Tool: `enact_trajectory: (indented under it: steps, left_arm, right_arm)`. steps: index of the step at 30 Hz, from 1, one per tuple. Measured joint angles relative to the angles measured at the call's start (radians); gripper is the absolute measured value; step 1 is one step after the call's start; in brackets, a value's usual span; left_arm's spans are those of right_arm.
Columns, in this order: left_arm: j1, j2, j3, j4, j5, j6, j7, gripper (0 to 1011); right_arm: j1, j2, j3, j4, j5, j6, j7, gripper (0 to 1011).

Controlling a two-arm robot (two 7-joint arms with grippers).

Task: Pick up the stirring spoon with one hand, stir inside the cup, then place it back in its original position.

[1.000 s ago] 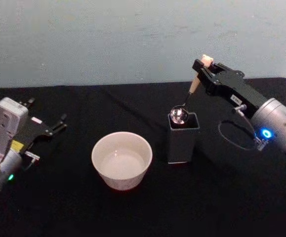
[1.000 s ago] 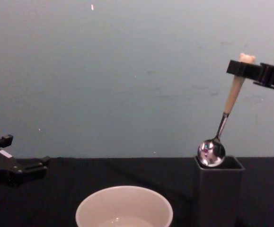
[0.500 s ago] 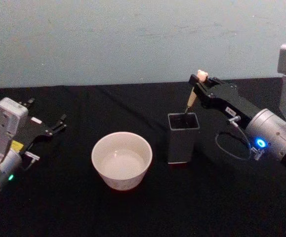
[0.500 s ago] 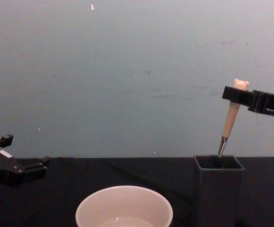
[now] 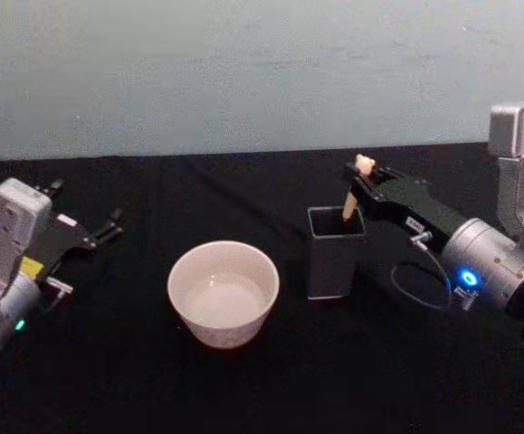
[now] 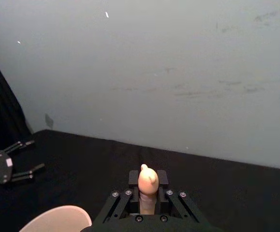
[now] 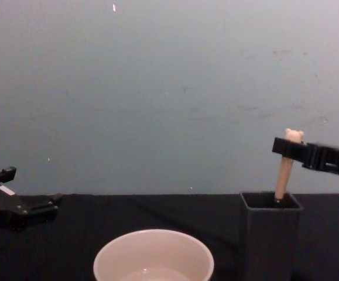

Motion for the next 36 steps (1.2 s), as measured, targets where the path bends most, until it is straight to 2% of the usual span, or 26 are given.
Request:
enact_trajectory:
  steps: [15,36]
  left_arm:
    - [0.000,0.000,0.000,0.000,0.000,0.000,0.000,1001]
    - [0.000,0.000,0.000,0.000,0.000,0.000,0.000,1001]
  right_arm:
    - [0.013,-0.019,-0.002,0.049,-0.022,0.015,0.005,216]
    - [0.014,-0.022,0.000,0.055,-0.023,0.024,0.006,216]
